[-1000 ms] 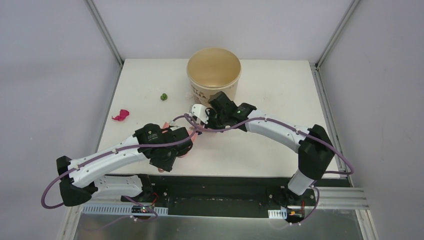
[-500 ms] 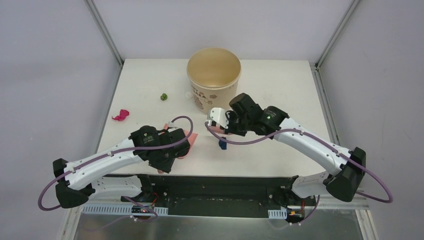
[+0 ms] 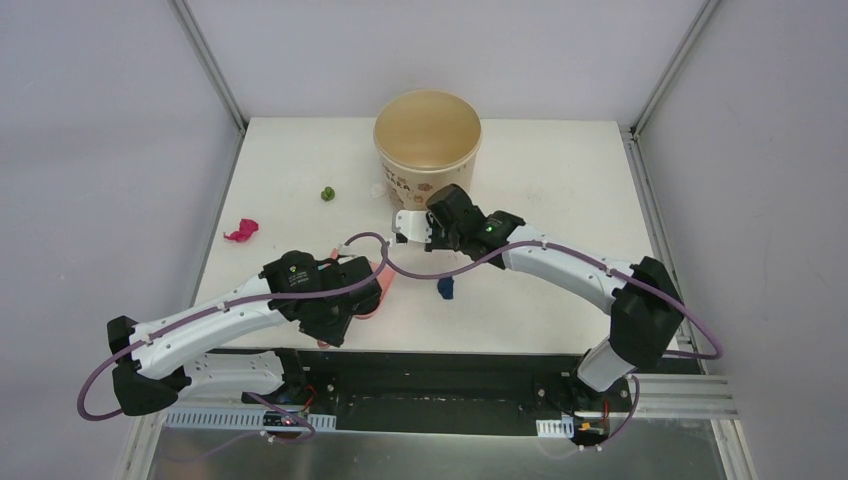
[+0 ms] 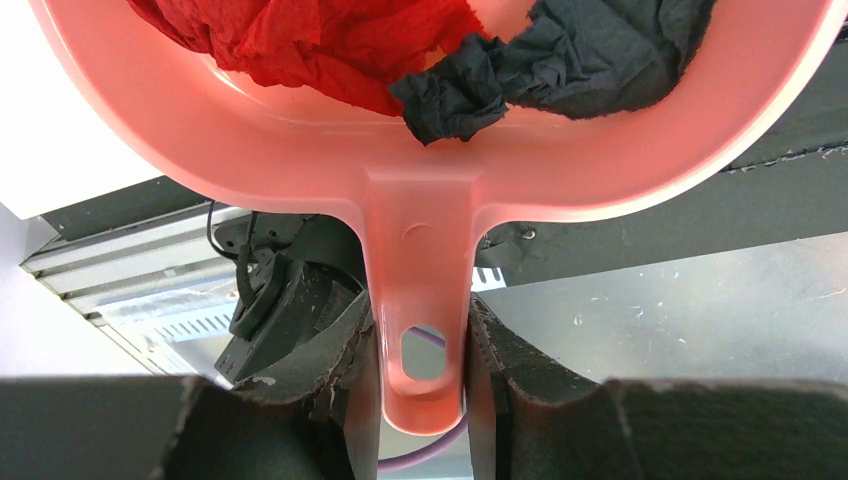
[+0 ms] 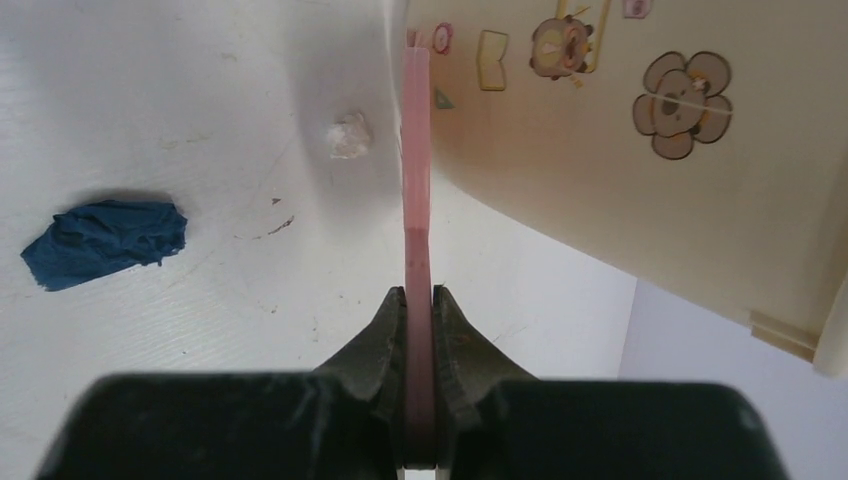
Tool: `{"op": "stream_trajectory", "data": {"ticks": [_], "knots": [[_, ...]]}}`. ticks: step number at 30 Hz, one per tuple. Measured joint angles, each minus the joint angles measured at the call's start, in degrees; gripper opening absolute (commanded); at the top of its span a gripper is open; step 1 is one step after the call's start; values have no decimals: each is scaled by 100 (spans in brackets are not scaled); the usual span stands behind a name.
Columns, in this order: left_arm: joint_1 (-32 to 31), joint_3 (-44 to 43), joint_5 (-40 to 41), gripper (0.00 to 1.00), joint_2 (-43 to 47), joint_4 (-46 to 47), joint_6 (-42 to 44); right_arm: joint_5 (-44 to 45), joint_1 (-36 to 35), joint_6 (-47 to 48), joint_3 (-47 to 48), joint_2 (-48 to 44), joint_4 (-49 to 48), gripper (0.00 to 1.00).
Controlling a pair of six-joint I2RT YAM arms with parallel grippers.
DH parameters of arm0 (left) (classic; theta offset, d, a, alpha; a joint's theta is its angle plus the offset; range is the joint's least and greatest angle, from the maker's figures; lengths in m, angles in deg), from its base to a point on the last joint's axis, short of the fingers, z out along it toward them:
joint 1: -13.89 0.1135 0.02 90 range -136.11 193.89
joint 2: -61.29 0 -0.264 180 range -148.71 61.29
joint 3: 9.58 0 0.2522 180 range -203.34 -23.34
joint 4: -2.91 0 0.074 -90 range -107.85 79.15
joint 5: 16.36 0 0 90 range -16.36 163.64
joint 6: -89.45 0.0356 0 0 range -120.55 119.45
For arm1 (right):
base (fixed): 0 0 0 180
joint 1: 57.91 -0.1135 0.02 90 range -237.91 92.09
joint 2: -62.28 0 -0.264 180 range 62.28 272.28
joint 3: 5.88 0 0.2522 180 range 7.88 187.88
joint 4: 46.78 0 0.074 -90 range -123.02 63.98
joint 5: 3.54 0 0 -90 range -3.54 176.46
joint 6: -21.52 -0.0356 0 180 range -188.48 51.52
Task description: Sweep away the paper scraps from the table
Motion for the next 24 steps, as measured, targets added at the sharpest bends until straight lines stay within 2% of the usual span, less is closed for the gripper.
{"op": "stream_trajectory", "data": {"ticks": [4, 8, 16, 20, 24], "knots": [[0, 0, -13, 0, 0, 2, 9, -299, 2, 61, -39, -13, 251, 0], [0, 0, -37, 0, -13, 2, 42, -807, 7, 59, -63, -223, 1189, 0], [-26, 0, -267, 0, -197, 90, 321, -1394, 59, -109, -210, -1696, 2706, 0], [-120, -2, -590, 0, -592, 232, 750, -1613, 584, -518, -203, -2153, 2914, 0], [-262, -72, -789, 0, -1287, 378, 1156, -1486, 1261, -1226, -160, -2004, 2723, 0]]}}
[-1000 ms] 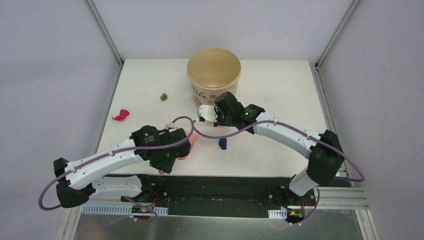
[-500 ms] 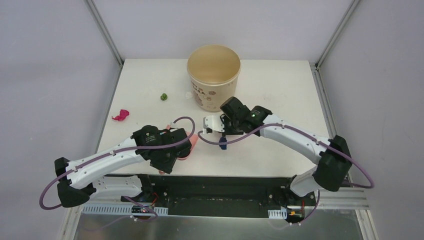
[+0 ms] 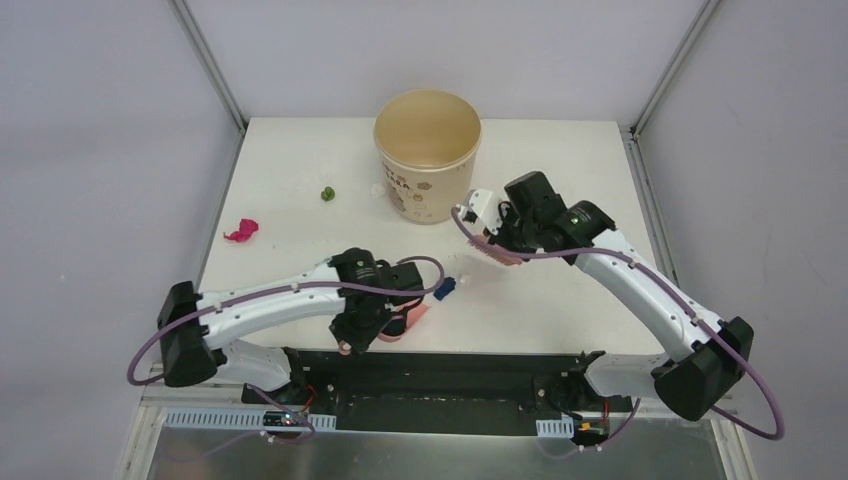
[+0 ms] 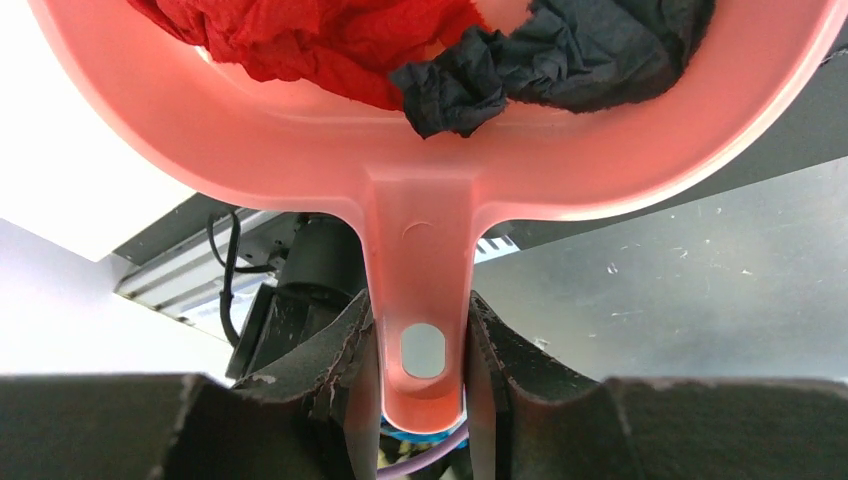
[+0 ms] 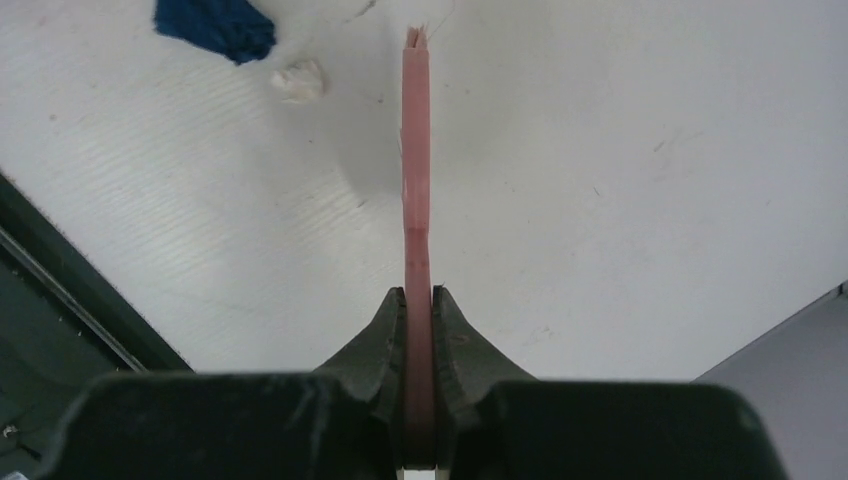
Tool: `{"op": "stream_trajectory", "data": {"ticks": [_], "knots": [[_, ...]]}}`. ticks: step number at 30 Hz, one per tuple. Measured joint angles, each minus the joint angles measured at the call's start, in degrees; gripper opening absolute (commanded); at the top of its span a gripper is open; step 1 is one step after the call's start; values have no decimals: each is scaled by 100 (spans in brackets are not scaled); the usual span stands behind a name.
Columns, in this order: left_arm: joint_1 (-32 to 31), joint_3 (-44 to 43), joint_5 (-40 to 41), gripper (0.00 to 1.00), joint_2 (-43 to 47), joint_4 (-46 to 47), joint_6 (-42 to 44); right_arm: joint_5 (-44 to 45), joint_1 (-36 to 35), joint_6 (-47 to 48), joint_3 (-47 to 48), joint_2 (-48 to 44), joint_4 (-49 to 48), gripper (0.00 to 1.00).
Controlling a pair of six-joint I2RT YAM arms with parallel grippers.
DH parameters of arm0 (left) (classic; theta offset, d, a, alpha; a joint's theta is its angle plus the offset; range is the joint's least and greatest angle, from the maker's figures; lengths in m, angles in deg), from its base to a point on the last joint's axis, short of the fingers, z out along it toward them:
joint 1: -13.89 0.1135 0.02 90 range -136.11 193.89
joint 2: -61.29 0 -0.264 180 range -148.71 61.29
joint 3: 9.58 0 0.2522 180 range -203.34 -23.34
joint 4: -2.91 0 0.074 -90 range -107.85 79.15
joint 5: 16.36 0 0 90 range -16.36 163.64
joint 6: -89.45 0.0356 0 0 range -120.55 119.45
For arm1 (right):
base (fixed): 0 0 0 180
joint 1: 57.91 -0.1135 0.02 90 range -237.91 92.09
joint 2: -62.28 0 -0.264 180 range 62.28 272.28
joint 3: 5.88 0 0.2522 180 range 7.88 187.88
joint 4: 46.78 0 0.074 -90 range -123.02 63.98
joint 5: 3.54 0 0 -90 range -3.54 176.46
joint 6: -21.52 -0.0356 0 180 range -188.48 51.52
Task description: Sweep away the paper scraps from the table
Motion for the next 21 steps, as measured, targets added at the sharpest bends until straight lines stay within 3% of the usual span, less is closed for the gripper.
{"op": "stream_trajectory", "data": {"ticks": [5, 11, 21], "knots": [[-61, -114, -275, 0, -861, 236, 542, 625, 431, -1220, -9, 365, -448, 0], [-72, -136, -496, 0, -1707, 468, 1060, 1231, 455, -2282, -190, 409, -863, 0], [-57, -608, -791, 0, -2586, 1058, 1615, 452, 131, -2938, -151, 1121, -822, 0]]}}
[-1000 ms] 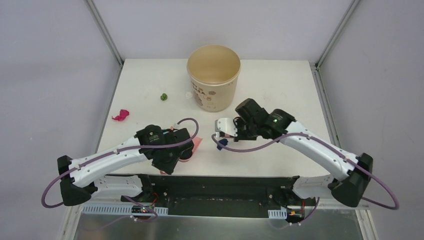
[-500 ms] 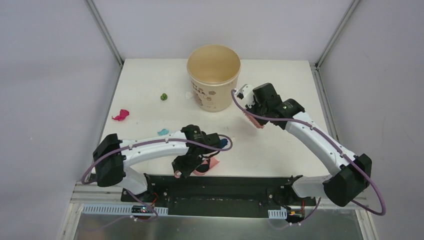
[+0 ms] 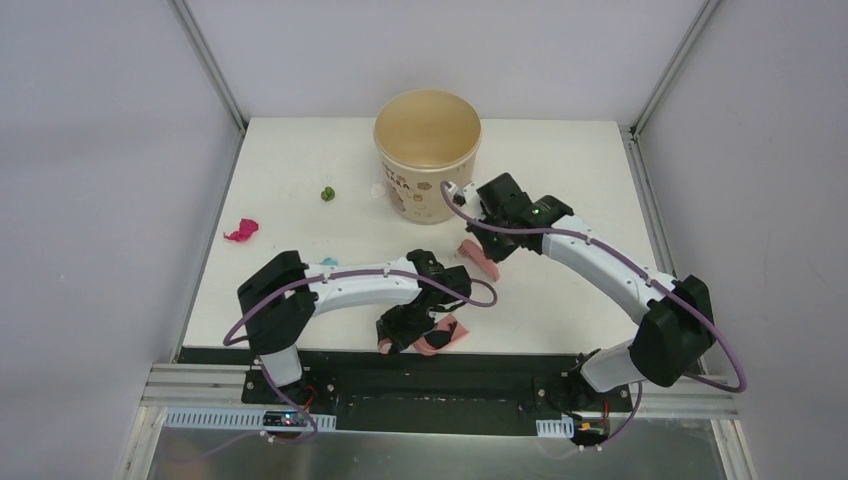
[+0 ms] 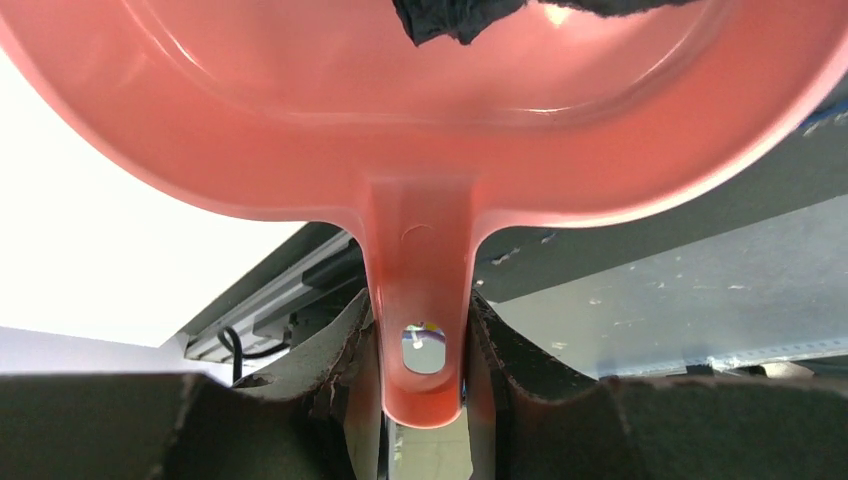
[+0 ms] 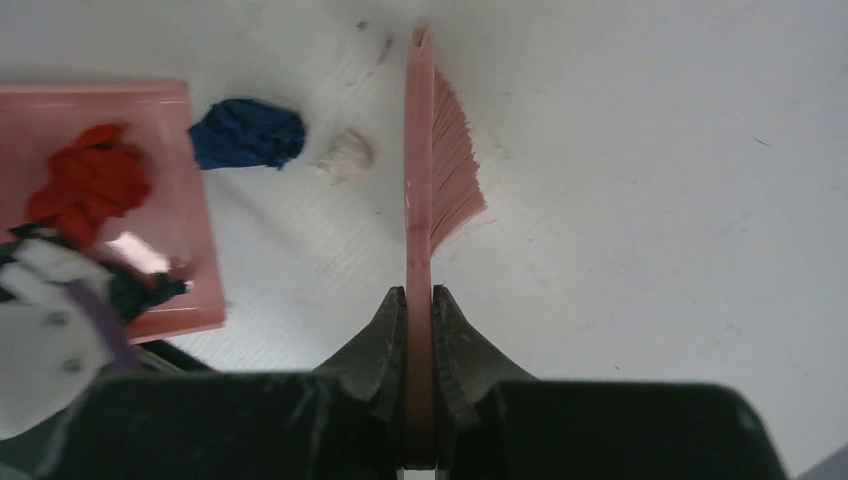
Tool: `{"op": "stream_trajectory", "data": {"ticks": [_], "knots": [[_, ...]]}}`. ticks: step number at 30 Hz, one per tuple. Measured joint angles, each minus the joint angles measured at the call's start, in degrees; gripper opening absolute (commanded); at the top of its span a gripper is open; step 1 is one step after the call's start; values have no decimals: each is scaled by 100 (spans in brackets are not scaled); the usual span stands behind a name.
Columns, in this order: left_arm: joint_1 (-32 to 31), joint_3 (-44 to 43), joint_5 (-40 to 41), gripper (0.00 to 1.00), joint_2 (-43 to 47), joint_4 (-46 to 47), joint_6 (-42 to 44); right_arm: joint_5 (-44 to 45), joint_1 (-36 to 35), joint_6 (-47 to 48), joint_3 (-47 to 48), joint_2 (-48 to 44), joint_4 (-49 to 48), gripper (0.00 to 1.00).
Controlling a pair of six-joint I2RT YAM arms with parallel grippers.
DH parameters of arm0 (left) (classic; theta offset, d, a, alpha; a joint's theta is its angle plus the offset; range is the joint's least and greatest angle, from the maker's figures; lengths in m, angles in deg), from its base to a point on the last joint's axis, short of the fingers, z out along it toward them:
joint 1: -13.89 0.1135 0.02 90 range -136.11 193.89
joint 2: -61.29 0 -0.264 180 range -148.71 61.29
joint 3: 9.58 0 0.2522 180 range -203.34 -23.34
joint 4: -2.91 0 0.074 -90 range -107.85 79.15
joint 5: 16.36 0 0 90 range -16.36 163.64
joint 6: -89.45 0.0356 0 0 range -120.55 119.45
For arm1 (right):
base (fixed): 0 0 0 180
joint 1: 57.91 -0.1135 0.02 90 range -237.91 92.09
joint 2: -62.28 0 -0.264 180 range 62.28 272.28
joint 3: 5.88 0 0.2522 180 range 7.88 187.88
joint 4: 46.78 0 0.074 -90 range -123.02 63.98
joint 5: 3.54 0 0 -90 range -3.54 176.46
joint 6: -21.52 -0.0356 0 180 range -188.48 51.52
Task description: Sweep away the paper scraps from the table
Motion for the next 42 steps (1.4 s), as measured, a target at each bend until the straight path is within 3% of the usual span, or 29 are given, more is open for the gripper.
{"op": "stream_trajectory", "data": {"ticks": [9, 22, 35, 42], "knots": [[127, -313, -175, 0, -817, 428, 236, -1781, -332, 17, 452, 365, 437, 0], [149, -105, 264, 0, -424, 946, 380, -1705, -35, 101, 564, -79, 1217, 0], [133, -173, 568, 0, 20, 1158, 365, -1773, 2164, -203, 868, -815, 1471, 0], [186, -1808, 940, 0, 2, 455, 376, -2874, 3300, -785, -260, -1912, 1049, 0]]}}
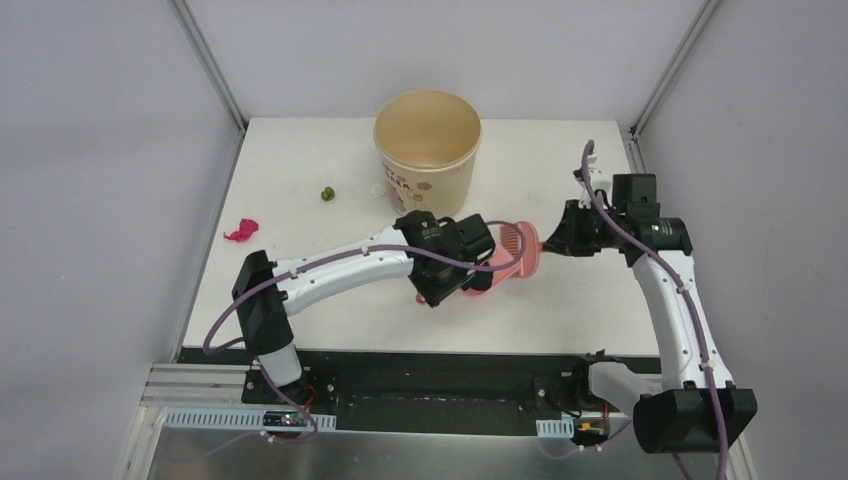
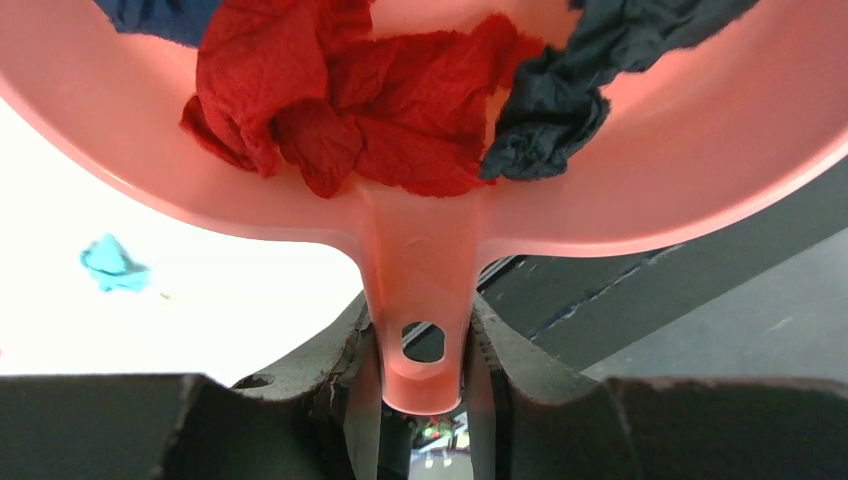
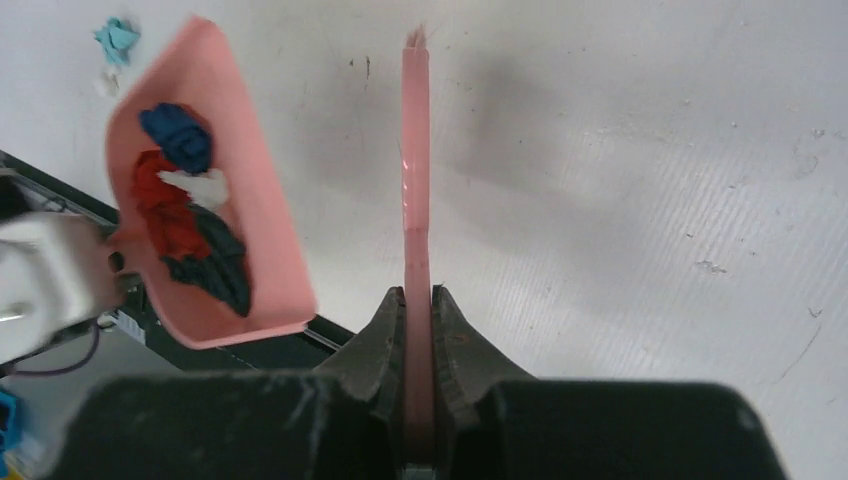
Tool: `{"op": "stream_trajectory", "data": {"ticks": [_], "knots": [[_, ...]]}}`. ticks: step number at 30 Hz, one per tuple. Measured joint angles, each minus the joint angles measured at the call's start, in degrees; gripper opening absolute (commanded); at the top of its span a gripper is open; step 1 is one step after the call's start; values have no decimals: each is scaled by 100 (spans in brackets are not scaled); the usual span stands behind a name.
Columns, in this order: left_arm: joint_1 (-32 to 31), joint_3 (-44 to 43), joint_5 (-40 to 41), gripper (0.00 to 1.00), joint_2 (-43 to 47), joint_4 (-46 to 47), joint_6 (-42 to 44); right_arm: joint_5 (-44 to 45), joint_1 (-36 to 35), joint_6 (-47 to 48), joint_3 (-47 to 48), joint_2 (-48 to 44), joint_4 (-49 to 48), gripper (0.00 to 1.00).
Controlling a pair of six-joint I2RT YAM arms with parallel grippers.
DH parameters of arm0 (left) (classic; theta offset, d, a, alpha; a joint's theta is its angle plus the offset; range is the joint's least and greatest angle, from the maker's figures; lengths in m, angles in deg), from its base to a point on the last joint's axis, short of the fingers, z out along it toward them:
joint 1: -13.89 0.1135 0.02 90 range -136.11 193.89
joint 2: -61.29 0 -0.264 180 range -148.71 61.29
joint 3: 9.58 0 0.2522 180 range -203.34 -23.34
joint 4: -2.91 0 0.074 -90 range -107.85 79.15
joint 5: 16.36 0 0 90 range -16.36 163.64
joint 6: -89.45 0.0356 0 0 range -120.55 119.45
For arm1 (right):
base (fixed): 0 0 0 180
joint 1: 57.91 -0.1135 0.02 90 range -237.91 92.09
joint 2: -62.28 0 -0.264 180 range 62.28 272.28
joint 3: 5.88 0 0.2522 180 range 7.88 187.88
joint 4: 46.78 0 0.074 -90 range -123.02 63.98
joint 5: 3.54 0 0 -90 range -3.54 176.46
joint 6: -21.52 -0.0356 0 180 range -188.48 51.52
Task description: Sweep away the paper scraps from the table
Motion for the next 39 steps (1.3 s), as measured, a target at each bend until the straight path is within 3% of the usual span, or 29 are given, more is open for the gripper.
{"op": "stream_trajectory", "data": {"ticks": [11, 20, 25, 29, 35, 39], "knots": [[837, -3576, -42, 0, -955, -756, 52, -2048, 2245, -833, -1392, -319, -1676, 0], [1390, -5473, -573, 0, -1965, -844, 79, -2647, 2398, -813, -1449, -291, -2129, 0], [1825, -5488, -1158, 0, -2028, -435, -173, -2656, 2398, -776, -1478, -280, -2140, 0], [2168, -5101, -1513, 0, -1954, 404, -660, -2660, 2398, -739, -1478, -273, -2140, 0], [2750, -3779, -2367, 0, -1624, 2186, -2079, -2660, 2398, -697, -1478, -273, -2135, 0], [3101, -2455, -2903, 0, -1193, 3926, -3475, -2660, 2398, -654, -1478, -273, -2133, 0]]}}
